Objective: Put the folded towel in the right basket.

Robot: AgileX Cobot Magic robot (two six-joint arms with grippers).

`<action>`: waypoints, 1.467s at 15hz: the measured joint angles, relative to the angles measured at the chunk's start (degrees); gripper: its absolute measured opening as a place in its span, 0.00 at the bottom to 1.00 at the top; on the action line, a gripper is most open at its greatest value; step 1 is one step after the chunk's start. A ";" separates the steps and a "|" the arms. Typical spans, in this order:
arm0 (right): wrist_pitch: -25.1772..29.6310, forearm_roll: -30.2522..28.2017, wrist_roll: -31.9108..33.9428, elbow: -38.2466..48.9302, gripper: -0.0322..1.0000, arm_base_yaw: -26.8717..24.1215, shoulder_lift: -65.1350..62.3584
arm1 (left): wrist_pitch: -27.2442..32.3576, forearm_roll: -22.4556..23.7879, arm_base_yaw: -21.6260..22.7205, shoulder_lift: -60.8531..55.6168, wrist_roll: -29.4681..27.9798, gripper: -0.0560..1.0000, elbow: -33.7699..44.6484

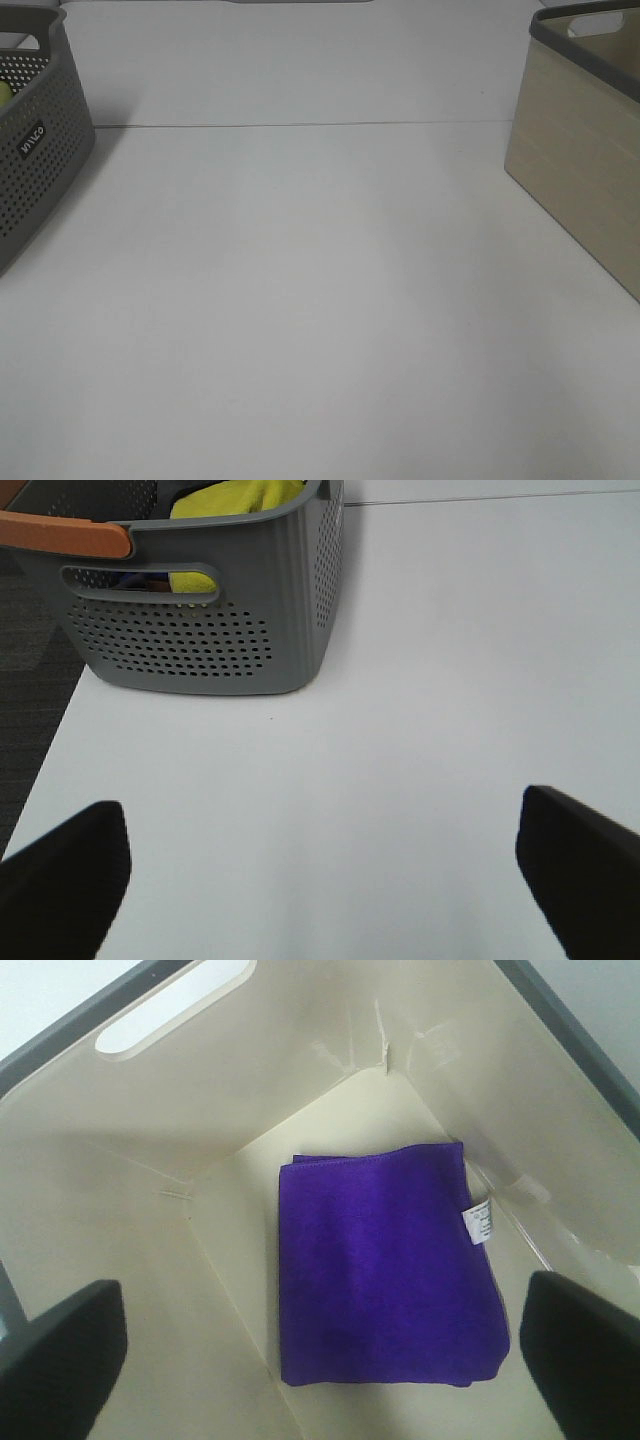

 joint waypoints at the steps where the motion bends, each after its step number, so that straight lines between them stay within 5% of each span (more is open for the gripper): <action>1: 0.00 -0.06 0.00 0.00 0.98 0.11 -0.40 | 0.00 0.00 0.00 0.00 0.00 0.99 0.00; 7: 0.00 -6.30 0.86 0.00 0.98 13.92 -11.34 | 0.00 0.00 0.00 0.00 0.00 0.99 0.00; 10: -0.06 -5.73 2.23 5.44 0.98 15.81 -19.60 | 0.00 0.00 0.00 0.00 0.00 0.99 0.00; 14: 0.00 -4.76 0.00 35.35 0.98 15.99 -49.05 | 0.00 0.00 0.00 0.00 0.00 0.99 0.00; 22: -7.45 -4.81 -1.15 75.69 0.98 15.99 -95.34 | 0.00 0.29 -0.46 0.00 0.00 0.99 0.00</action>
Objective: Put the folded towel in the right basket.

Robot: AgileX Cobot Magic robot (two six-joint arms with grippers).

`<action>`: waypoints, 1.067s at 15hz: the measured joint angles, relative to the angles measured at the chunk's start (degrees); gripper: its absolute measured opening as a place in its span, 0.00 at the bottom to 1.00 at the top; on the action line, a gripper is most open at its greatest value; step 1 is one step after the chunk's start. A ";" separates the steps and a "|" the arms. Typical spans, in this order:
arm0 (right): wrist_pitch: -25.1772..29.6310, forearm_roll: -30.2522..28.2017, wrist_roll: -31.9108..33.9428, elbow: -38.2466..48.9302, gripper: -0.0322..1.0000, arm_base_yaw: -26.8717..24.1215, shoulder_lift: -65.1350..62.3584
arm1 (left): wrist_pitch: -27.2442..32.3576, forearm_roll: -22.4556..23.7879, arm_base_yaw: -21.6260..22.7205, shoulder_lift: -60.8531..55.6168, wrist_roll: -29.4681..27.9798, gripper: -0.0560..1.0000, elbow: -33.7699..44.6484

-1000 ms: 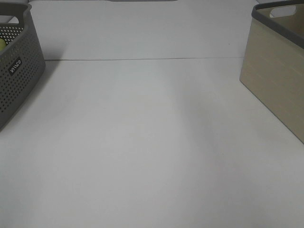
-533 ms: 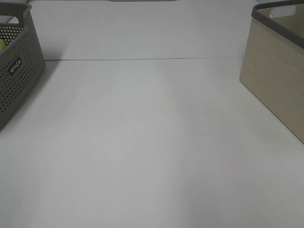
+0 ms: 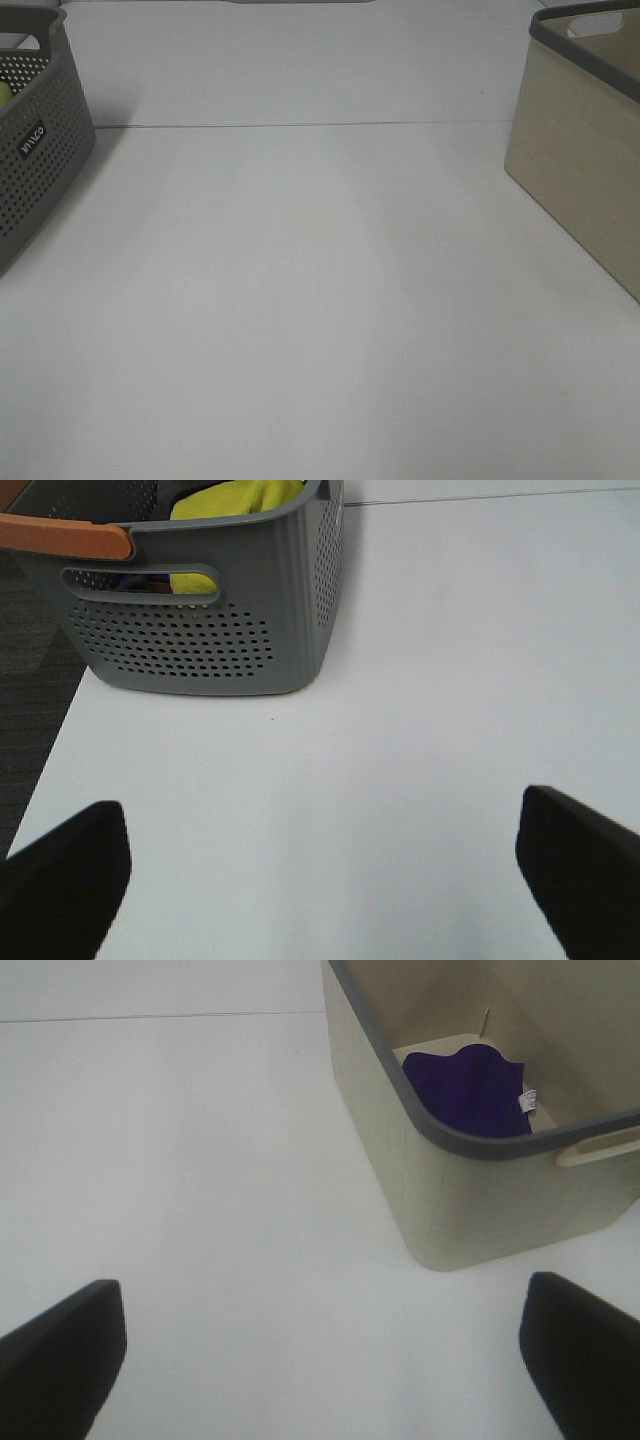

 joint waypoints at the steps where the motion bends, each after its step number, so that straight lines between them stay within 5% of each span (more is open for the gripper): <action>1: 0.17 0.00 0.00 3.04 0.98 0.00 -4.30 | 0.00 0.00 -0.11 0.00 0.06 0.99 0.00; 8: -1.32 -0.17 1.43 17.48 0.98 0.00 -18.74 | 0.00 0.00 -0.17 0.00 0.11 0.99 0.00; 16: -1.95 -0.17 1.43 18.91 0.98 0.00 -20.80 | 0.00 0.00 -0.17 0.00 0.11 0.99 0.00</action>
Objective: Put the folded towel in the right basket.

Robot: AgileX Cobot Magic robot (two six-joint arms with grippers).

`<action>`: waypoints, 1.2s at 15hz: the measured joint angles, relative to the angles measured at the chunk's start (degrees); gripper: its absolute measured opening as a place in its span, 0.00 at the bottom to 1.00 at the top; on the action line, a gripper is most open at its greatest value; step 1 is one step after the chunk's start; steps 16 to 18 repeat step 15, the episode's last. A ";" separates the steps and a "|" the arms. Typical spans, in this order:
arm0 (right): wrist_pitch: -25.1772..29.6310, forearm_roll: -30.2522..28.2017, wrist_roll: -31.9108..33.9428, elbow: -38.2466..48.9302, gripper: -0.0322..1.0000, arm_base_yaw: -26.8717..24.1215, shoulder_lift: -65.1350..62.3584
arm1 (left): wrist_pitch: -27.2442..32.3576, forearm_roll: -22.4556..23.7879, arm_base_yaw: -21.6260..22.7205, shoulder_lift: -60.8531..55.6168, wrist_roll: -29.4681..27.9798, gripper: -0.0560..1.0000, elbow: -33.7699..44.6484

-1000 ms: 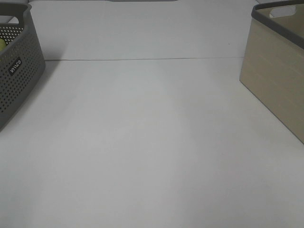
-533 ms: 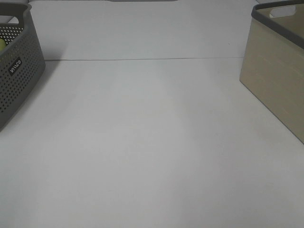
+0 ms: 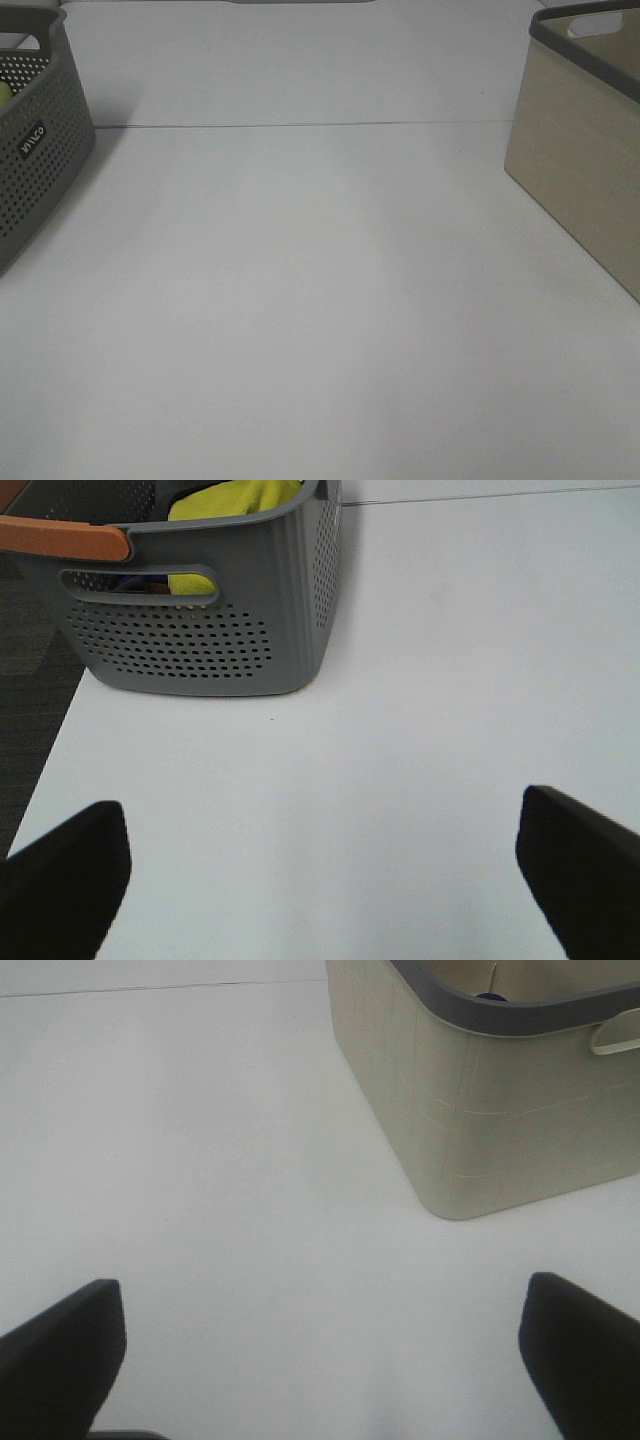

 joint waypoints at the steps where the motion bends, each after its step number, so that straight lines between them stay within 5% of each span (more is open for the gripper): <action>1: 0.00 0.06 0.00 0.00 0.98 0.00 0.00 | 0.00 0.00 0.00 0.00 0.06 0.99 0.00; 18: 0.00 0.11 0.00 0.00 0.98 0.00 0.00 | 0.00 0.00 0.00 0.00 0.06 0.99 0.00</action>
